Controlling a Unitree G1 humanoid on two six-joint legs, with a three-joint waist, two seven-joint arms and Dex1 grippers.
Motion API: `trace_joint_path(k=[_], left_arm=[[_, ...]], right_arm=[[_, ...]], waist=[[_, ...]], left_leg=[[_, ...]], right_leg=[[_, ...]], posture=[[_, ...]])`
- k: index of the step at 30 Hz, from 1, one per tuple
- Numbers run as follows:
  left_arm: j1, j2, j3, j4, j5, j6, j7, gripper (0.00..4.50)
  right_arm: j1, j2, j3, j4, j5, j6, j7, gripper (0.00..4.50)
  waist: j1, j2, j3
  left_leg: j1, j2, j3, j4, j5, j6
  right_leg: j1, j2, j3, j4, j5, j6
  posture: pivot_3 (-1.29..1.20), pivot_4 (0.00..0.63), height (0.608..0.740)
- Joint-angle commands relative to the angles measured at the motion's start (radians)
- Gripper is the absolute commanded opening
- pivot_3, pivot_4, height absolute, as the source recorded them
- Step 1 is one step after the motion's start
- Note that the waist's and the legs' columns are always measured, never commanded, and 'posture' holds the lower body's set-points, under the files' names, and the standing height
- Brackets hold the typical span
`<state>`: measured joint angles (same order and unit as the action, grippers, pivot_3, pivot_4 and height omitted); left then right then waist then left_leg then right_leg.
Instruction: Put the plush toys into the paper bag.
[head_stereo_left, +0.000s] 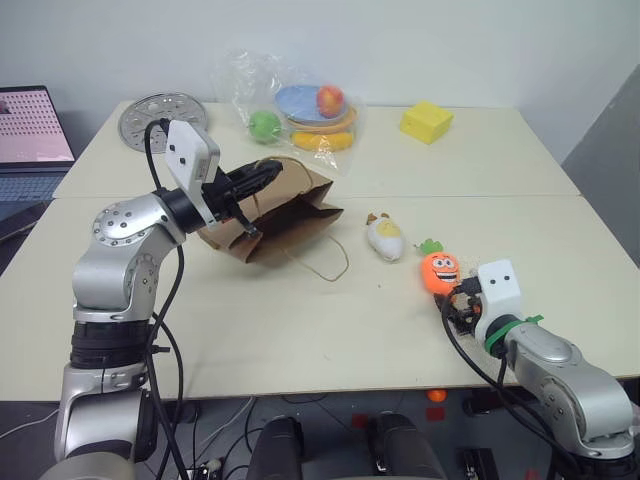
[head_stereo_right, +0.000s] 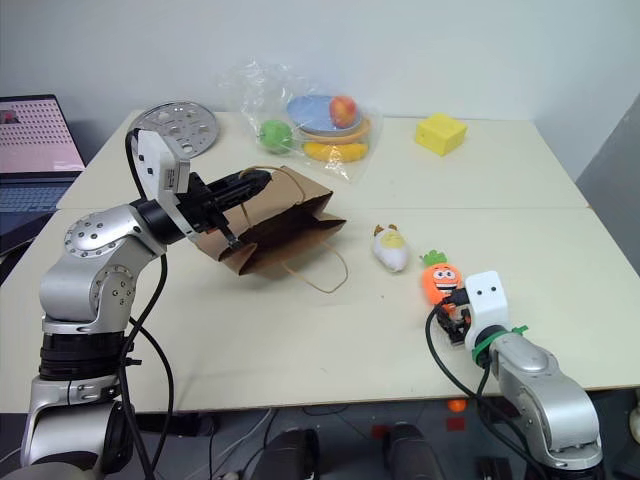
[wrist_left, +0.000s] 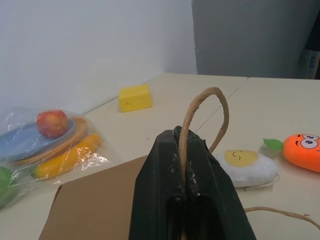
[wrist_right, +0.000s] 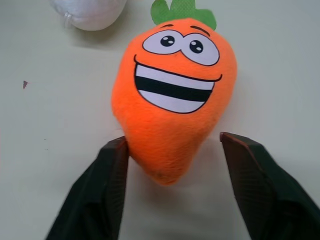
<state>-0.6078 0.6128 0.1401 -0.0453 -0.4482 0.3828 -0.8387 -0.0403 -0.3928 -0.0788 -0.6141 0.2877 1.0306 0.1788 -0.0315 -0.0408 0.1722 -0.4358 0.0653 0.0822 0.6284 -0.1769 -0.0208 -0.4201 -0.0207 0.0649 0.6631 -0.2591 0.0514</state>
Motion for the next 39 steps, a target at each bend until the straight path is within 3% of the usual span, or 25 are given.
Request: trace_joint_path(k=[1,6,15,18,29,39], left_arm=[[-0.013,0.01,0.016,-0.037,-0.006,-0.01,0.007,0.0],[-0.024,0.006,0.013,-0.03,-0.005,-0.013,0.008,0.0],[-0.064,0.009,0.01,0.02,0.002,-0.026,-0.007,0.0],[-0.076,0.006,0.005,0.033,0.006,-0.033,-0.012,0.0],[-0.084,0.004,-0.016,0.021,0.008,-0.039,-0.029,0.0],[-0.073,0.009,-0.016,-0.005,-0.003,-0.027,-0.036,0.0]], right_arm=[[-0.011,-0.006,-0.001,-0.001,-0.014,-0.059,0.014,1.74],[-0.006,-0.032,0.028,-0.004,-0.023,-0.132,0.056,0.02],[-0.217,-0.126,-0.044,-0.066,0.264,-0.048,0.314,0.02],[-0.288,-0.136,-0.029,-0.055,0.317,-0.011,0.328,0.02],[-0.519,0.052,0.27,0.204,0.14,-0.142,0.255,0.02],[-0.655,0.195,0.355,0.472,0.04,-0.21,0.252,0.02]], waist=[[0.0,0.0,0.0],[0.0,0.0,0.0],[0.0,0.0,0.0],[0.0,0.0,0.0],[-0.001,0.0,0.0],[0.0,0.0,0.0]], left_leg=[[0.0,0.0,0.0,0.0,0.0,0.0],[0.0,0.0,0.0,0.0,0.0,0.0],[0.0,0.0,0.0,0.001,0.0,0.0],[0.0,0.0,0.0,0.0,0.0,0.0],[0.0,0.0,0.0,0.0,0.0,0.0],[-0.001,0.001,0.0,0.0,0.0,0.0]], right_leg=[[0.0,0.0,0.0,0.0,0.0,0.0],[0.0,0.0,0.0,0.0,0.0,0.0],[0.0,0.0,0.0,0.0,0.0,0.0],[0.0,0.0,0.0,0.0,0.0,0.0],[-0.001,0.001,0.0,0.001,0.0,0.0],[-0.001,0.001,-0.001,0.001,0.0,0.0]], posture=[[0.0,0.15,0.74],[0.0,0.15,0.74],[0.0,0.15,0.74],[0.0,0.15,0.74],[0.0,0.15,0.74],[0.0,0.15,0.74]])
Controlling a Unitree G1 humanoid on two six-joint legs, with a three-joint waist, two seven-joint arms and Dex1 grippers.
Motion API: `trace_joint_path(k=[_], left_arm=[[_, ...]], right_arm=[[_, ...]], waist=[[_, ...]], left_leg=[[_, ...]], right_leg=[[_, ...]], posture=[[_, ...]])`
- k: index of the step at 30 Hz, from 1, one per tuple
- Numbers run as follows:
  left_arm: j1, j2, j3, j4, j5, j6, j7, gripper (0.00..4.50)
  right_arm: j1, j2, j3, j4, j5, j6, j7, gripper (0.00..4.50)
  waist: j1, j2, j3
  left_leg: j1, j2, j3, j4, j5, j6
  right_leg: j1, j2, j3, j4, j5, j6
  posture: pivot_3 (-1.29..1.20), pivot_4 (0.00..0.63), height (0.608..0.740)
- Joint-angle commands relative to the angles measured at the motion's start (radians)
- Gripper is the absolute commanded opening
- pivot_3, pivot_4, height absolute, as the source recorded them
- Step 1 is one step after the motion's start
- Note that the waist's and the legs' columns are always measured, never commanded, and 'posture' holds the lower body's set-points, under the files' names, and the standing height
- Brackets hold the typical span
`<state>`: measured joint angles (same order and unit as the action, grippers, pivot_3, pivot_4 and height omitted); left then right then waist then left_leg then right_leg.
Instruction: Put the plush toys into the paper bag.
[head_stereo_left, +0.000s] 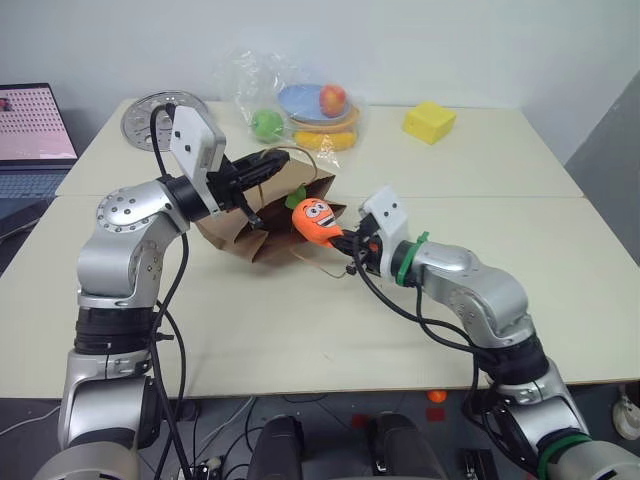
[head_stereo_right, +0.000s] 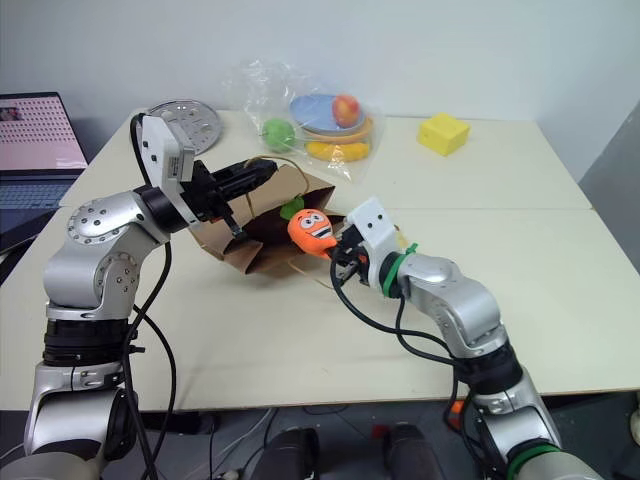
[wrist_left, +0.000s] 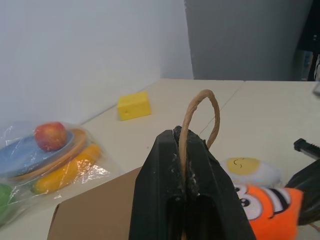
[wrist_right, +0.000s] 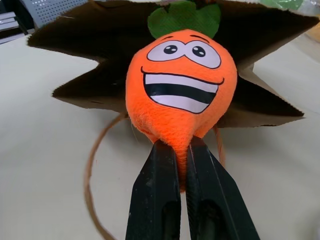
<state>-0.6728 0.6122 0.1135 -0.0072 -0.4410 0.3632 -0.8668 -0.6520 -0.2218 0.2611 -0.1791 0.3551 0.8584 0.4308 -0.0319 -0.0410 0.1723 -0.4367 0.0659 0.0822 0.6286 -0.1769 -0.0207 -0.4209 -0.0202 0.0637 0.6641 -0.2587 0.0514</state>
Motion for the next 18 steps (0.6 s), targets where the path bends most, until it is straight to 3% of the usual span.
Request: trace_joint_path(k=[1,13,18], left_arm=[[-0.008,0.009,0.01,-0.044,-0.011,-0.007,-0.008,0.0],[-0.002,0.007,0.009,-0.087,-0.046,0.026,-0.03,0.0],[-0.021,0.005,0.009,-0.081,-0.049,0.033,-0.03,0.0]], right_arm=[[-0.052,0.031,0.019,0.054,-0.036,-0.042,0.004,0.02],[-0.186,0.214,0.026,0.332,-0.116,-0.149,0.003,0.02],[-0.251,0.299,0.032,0.537,-0.185,-0.3,-0.018,0.02]], waist=[[0.0,0.0,0.0],[0.0,0.0,0.0],[-0.003,0.0,0.0]], left_leg=[[0.0,0.0,0.0,0.0,0.0,0.0],[0.0,0.0,0.0,-0.001,0.0,0.0],[0.0,0.001,0.0,-0.001,0.0,0.0]], right_leg=[[0.0,0.0,0.0,0.0,0.0,0.0],[0.0,0.0,-0.001,0.0,0.0,0.0],[-0.001,0.0,-0.001,0.001,0.0,0.0]], posture=[[0.0,0.15,0.74],[0.0,0.15,0.74],[0.0,0.15,0.74]])
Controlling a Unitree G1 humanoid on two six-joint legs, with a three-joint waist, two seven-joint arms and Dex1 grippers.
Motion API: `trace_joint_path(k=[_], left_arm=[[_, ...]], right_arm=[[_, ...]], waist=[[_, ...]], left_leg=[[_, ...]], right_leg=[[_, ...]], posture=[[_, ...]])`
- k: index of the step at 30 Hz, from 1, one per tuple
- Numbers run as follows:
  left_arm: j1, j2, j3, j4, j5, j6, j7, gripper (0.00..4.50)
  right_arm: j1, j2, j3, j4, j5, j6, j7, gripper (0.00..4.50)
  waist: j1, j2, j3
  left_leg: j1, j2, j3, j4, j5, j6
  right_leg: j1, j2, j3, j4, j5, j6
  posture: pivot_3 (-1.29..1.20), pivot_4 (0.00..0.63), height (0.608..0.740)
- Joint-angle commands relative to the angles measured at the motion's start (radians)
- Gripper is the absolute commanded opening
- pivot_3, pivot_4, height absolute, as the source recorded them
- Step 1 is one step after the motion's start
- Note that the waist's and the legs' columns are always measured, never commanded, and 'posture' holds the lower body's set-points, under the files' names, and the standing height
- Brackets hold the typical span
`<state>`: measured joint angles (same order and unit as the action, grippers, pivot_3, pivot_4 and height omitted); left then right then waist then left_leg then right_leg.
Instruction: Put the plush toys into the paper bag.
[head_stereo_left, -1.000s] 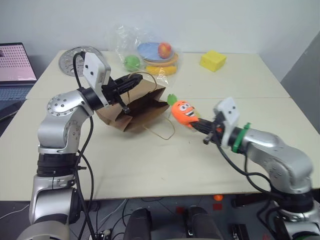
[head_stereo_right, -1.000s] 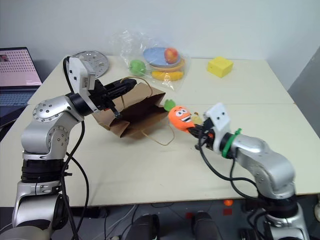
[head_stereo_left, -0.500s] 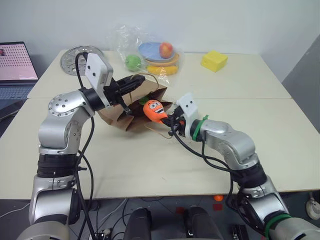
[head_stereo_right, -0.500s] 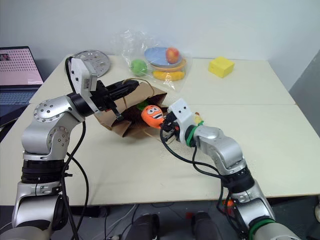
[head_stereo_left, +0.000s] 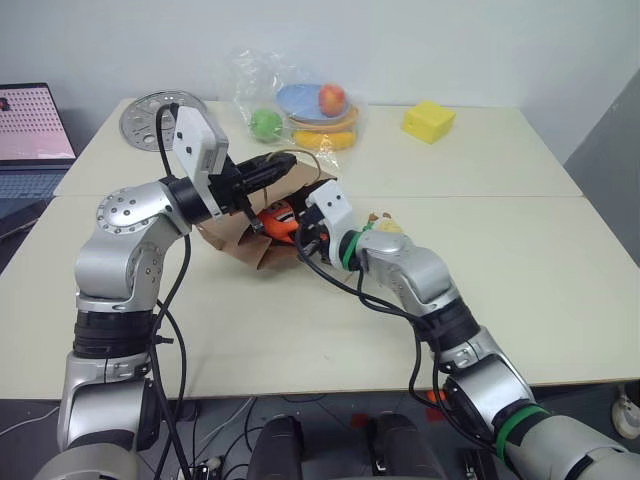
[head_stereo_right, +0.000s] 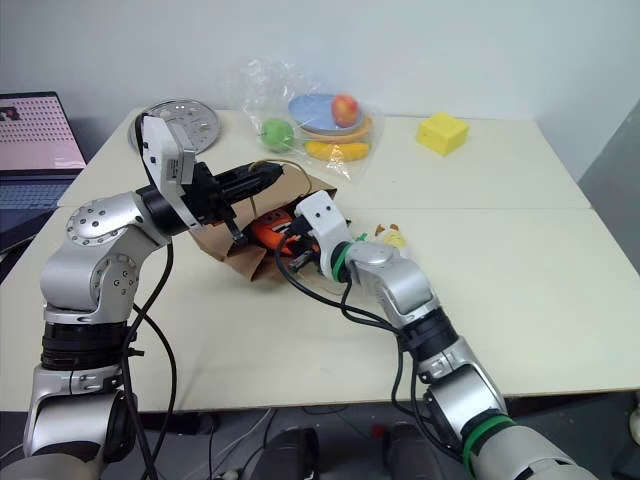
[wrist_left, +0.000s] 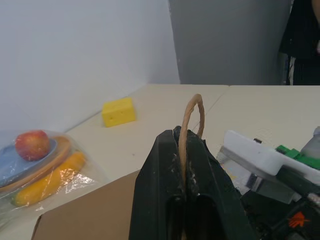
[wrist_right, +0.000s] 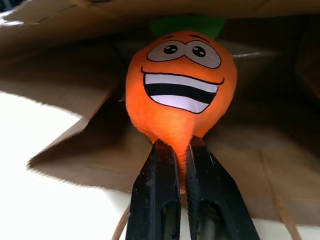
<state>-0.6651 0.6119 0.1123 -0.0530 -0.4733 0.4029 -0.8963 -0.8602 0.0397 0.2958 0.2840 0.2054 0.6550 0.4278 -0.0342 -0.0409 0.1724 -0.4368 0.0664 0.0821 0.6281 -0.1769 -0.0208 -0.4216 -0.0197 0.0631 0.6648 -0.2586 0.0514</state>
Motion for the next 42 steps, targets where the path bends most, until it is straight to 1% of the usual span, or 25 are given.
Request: trace_joint_path(k=[1,4,5,8,13,15,17,21,22,24,26,28,31,33,36,39,42], left_arm=[[-0.032,0.005,0.012,-0.033,-0.016,-0.006,-0.002,0.0],[-0.033,0.009,0.015,-0.033,-0.019,-0.001,-0.006,0.0],[-0.031,0.01,0.015,-0.033,-0.016,-0.002,-0.006,0.0],[-0.023,0.017,0.021,-0.033,-0.012,-0.003,-0.005,0.0],[-0.018,0.013,0.015,-0.024,-0.004,-0.011,-0.005,0.0],[-0.02,0.01,0.012,-0.017,-0.001,-0.015,-0.007,0.0],[-0.02,0.01,0.013,-0.012,0.001,-0.019,-0.008,0.0],[-0.016,0.012,0.018,-0.008,0.007,-0.026,-0.003,0.0],[-0.01,0.015,0.022,-0.01,0.008,-0.026,-0.002,0.0],[-0.001,0.02,0.028,-0.013,0.008,-0.026,-0.002,0.0],[0.009,0.028,0.035,-0.016,0.009,-0.025,0.0,0.0],[0.02,0.034,0.042,-0.019,0.008,-0.026,0.001,0.0],[0.023,0.038,0.044,-0.009,0.01,-0.033,0.001,0.0],[0.021,0.036,0.041,-0.005,0.009,-0.037,0.001,0.0],[0.015,0.028,0.029,-0.002,0.013,-0.045,0.002,0.0],[0.005,0.025,0.025,-0.003,0.012,-0.045,0.005,0.0],[0.011,0.032,0.031,-0.012,0.01,-0.042,0.005,0.0]], right_arm=[[-0.048,0.047,0.0,0.128,-0.059,-0.146,-0.027,0.02],[-0.053,0.053,0.024,0.229,-0.129,-0.268,-0.035,0.02],[-0.05,0.06,0.013,0.246,-0.133,-0.294,-0.039,0.27],[-0.035,0.072,-0.041,0.221,-0.099,-0.306,-0.032,1.14],[-0.014,0.056,-0.055,0.152,-0.092,-0.299,0.009,2.98],[0.005,0.04,-0.067,0.087,-0.073,-0.273,0.035,3.69],[0.046,0.025,-0.092,-0.037,-0.022,-0.224,0.065,4.42],[0.147,-0.033,-0.106,-0.281,0.033,-0.143,0.093,4.47],[0.196,-0.066,-0.123,-0.379,0.063,-0.105,0.1,4.47],[0.262,-0.119,-0.152,-0.512,0.105,-0.048,0.101,4.47],[0.33,-0.17,-0.196,-0.618,0.114,-0.007,0.068,4.47],[0.377,-0.204,-0.215,-0.671,0.093,0.004,0.026,4.47],[0.431,-0.22,-0.223,-0.634,-0.02,-0.01,-0.113,4.47],[0.445,-0.222,-0.216,-0.607,-0.06,-0.005,-0.16,4.47],[0.454,-0.231,-0.176,-0.522,-0.117,-0.01,-0.186,4.47],[0.451,-0.188,-0.191,-0.456,-0.094,-0.025,-0.189,4.47],[0.442,-0.186,-0.189,-0.391,-0.124,-0.06,-0.198,4.47]], waist=[[-0.001,0.0,0.0],[-0.001,0.0,0.0],[0.0,0.0,0.0],[0.001,0.0,0.0],[-0.001,0.0,0.0],[-0.001,0.0,0.0],[0.001,0.0,0.0],[0.003,0.0,0.0],[0.003,0.0,0.0],[0.004,0.0,0.0],[0.004,0.0,0.0],[0.003,0.0,0.0],[0.0,0.0,0.0],[-0.001,0.0,0.0],[-0.001,0.0,0.0],[0.0,0.0,0.0],[0.0,0.0,0.0]], left_leg=[[0.0,0.0,0.0,0.0,0.0,0.0],[0.0,0.0,0.0,0.0,0.0,0.0],[0.0,0.0,0.0,0.0,0.0,0.0],[-0.001,0.0,0.0,0.0,0.0,0.0],[-0.001,0.001,-0.001,0.0,0.0,0.0],[-0.001,0.001,-0.001,0.0,0.0,0.0],[-0.001,0.001,-0.001,0.0,0.0,0.0],[-0.001,0.0,-0.001,-0.001,0.0,-0.001],[-0.001,0.0,-0.001,-0.001,0.0,-0.001],[-0.001,0.0,-0.001,-0.001,-0.001,-0.001],[-0.001,0.0,-0.001,-0.001,0.0,-0.001],[-0.001,0.0,-0.001,-0.001,0.0,-0.001],[0.0,0.001,0.0,0.0,0.0,-0.001],[0.001,0.001,0.0,0.0,0.0,-0.001],[0.002,0.0,0.001,0.0,0.0,-0.001],[0.001,0.0,0.001,0.0,0.0,-0.001],[0.001,0.0,0.001,-0.001,0.0,-0.001]], right_leg=[[0.0,0.0,0.0,0.0,0.0,0.0],[0.0,0.0,0.0,0.0,0.0,0.0],[0.0,0.0,0.0,-0.001,0.0,0.0],[0.0,0.0,0.0,-0.001,0.0,0.0],[-0.001,0.0,-0.001,0.0,0.0,0.0],[-0.001,0.0,-0.001,0.0,0.0,0.0],[-0.001,0.0,-0.001,0.0,0.0,0.0],[0.0,0.0,-0.001,0.0,0.0,0.0],[0.0,0.0,-0.001,0.0,0.0,0.0],[0.0,0.0,-0.001,0.0,0.0,0.0],[0.0,0.0,-0.001,0.0,0.0,0.0],[0.0,0.0,-0.001,0.0,0.0,0.0],[0.0,0.0,0.0,0.0,0.0,-0.001],[0.0,0.0,0.0,0.0,0.0,-0.002],[0.0,0.0,0.001,0.0,0.0,-0.002],[0.0,0.0,0.002,-0.001,0.0,-0.002],[0.0,0.0,0.001,-0.001,0.0,-0.002]], posture=[[0.0,0.15,0.74],[0.0,0.15,0.74],[0.0,0.15,0.74],[0.0,0.15,0.74],[0.0,0.15,0.74],[0.0,0.15,0.74],[0.0,0.15,0.74],[0.0,0.15,0.74],[0.0,0.15,0.74],[0.0,0.15,0.74],[0.0,0.15,0.74],[0.0,0.15,0.74],[0.0,0.15,0.74],[0.0,0.15,0.74],[0.0,0.15,0.74],[0.0,0.15,0.74],[0.0,0.15,0.74]])
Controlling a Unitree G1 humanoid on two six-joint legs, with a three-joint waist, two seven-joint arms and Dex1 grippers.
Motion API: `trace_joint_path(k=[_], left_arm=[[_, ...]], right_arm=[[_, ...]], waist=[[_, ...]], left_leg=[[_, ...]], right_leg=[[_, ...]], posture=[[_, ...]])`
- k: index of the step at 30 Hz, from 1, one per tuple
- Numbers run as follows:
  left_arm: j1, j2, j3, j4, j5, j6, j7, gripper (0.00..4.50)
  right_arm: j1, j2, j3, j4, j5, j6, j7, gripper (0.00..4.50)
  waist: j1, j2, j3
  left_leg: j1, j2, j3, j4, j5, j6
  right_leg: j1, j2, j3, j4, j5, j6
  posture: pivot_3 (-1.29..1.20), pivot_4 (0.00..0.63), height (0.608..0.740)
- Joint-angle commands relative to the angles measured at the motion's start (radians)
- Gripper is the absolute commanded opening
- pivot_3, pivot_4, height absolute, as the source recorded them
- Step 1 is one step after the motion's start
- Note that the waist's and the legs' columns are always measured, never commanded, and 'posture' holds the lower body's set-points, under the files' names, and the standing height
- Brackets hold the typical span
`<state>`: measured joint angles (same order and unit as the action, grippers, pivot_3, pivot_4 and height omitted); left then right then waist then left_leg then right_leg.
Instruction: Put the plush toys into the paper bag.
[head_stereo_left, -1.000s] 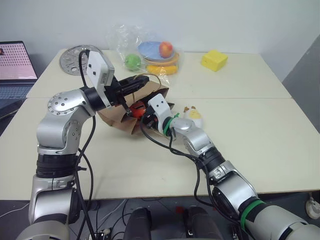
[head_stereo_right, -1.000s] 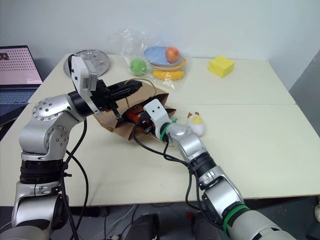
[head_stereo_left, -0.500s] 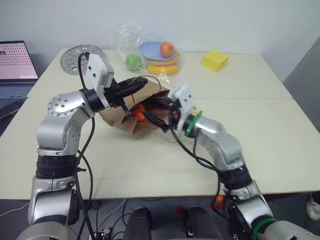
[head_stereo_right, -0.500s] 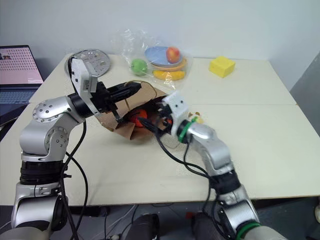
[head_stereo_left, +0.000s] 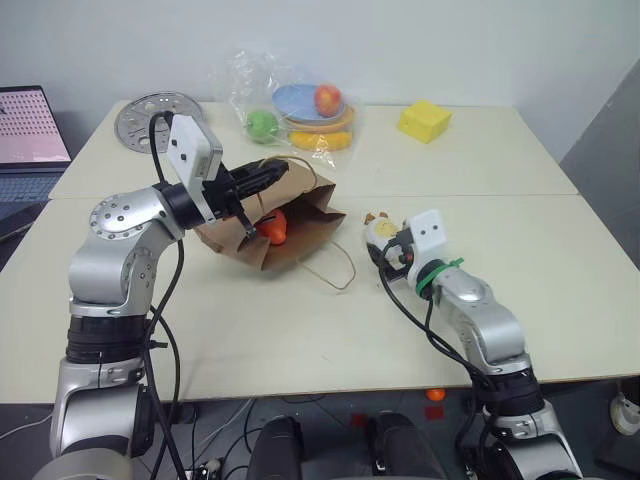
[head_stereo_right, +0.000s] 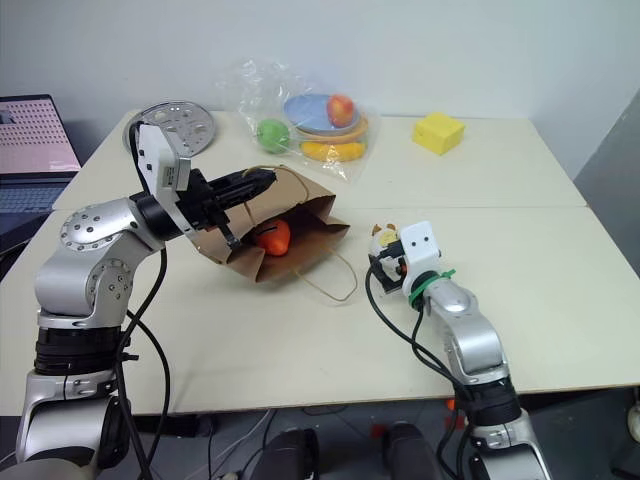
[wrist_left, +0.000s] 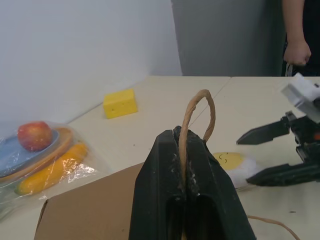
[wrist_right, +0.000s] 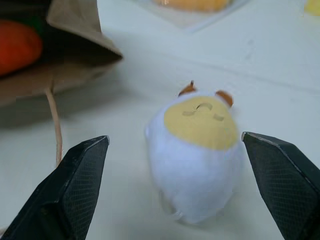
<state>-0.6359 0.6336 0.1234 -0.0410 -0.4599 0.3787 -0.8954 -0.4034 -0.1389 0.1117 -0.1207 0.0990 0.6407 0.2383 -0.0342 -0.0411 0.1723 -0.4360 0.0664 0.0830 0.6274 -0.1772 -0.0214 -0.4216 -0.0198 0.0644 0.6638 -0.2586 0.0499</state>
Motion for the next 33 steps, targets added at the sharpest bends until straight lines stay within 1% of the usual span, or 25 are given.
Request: trace_joint_path(k=[1,4,7,9,11,17,18,21,24,30,33], left_arm=[[-0.014,0.013,0.023,-0.029,-0.005,-0.016,0.004,0.0],[-0.002,0.021,0.03,-0.044,-0.007,-0.012,0.007,0.0],[0.009,0.03,0.039,-0.057,-0.007,-0.01,0.017,0.0],[0.013,0.032,0.039,-0.063,-0.01,-0.008,0.022,0.0],[0.017,0.032,0.039,-0.069,-0.012,-0.007,0.026,0.0],[0.004,0.03,0.033,-0.054,-0.007,-0.012,0.026,0.0],[0.0,0.03,0.031,-0.049,-0.006,-0.013,0.025,0.0],[-0.012,0.028,0.026,-0.036,-0.003,-0.017,0.021,0.0],[-0.018,0.026,0.021,-0.027,-0.001,-0.021,0.014,0.0],[-0.031,0.02,0.012,-0.018,-0.001,-0.024,0.006,0.0],[-0.035,0.022,0.009,-0.013,-0.002,-0.027,0.003,0.0]], right_arm=[[-0.017,-0.012,0.0,0.032,-0.027,-0.058,-0.008,4.47],[-0.024,-0.013,-0.011,0.073,-0.026,-0.072,-0.005,4.47],[-0.028,-0.026,-0.017,0.101,-0.03,-0.109,0.007,3.87],[-0.023,-0.045,-0.005,0.121,-0.044,-0.141,0.022,3.21],[-0.018,-0.052,-0.005,0.141,-0.047,-0.162,0.03,2.43],[-0.037,-0.054,-0.034,0.154,-0.03,-0.199,0.035,0.29],[-0.039,-0.055,-0.032,0.141,-0.02,-0.208,0.052,0.04],[-0.032,-0.07,0.006,0.07,0.035,-0.237,0.182,0.01],[-0.017,-0.092,0.036,-0.013,0.064,-0.186,0.252,0.01],[-0.029,-0.094,0.042,-0.112,0.124,-0.076,0.286,0.01],[-0.053,-0.095,0.064,-0.118,0.129,-0.051,0.303,0.01]], waist=[[0.001,0.0,0.0],[0.001,0.0,0.0],[0.0,0.0,0.0],[0.0,0.0,0.0],[0.0,0.0,0.0],[0.0,0.0,0.0],[0.0,0.0,0.0],[0.0,0.0,0.0],[0.001,0.0,0.0],[0.002,0.0,0.0],[0.002,0.0,0.0]], left_leg=[[0.0,0.0,0.0,0.0,0.0,0.0],[0.0,0.0,0.0,0.0,0.0,0.0],[0.0,0.0,0.0,0.0,0.0,0.0],[0.0,0.0,0.0,0.0,0.0,0.0],[0.0,0.0,0.0,0.0,0.0,0.0],[0.0,0.0,0.0,0.0,0.0,0.0],[0.0,0.0,0.0,0.0,0.0,0.0],[0.0,0.0,0.0,0.0,0.0,0.0],[0.0,0.0,0.0,0.0,0.0,0.0],[0.0,0.0,-0.001,0.0,0.0,0.0],[0.0,0.0,-0.001,0.001,0.0,0.0]], right_leg=[[0.0,0.0,0.0,0.0,0.0,0.0],[0.0,0.0,0.0,0.0,0.0,0.0],[0.0,0.0,0.0,0.0,0.0,0.0],[0.0,0.0,0.0,0.0,0.0,0.0],[0.0,0.0,0.0,0.0,0.0,0.0],[0.0,0.0,0.0,0.0,0.0,0.0],[0.0,0.0,0.0,0.0,0.0,0.0],[0.0,0.0,0.0,0.0,0.0,0.0],[0.0,0.0,0.0,0.0,0.0,0.0],[0.001,0.0,0.0,0.0,0.0,0.0],[0.001,0.0,0.0,0.0,0.0,0.0]], posture=[[0.0,0.15,0.74],[0.0,0.15,0.74],[0.0,0.15,0.74],[0.0,0.15,0.74],[0.0,0.15,0.74],[0.0,0.15,0.74],[0.0,0.15,0.74],[0.0,0.15,0.74],[0.0,0.15,0.74],[0.0,0.15,0.74],[0.0,0.15,0.74]])
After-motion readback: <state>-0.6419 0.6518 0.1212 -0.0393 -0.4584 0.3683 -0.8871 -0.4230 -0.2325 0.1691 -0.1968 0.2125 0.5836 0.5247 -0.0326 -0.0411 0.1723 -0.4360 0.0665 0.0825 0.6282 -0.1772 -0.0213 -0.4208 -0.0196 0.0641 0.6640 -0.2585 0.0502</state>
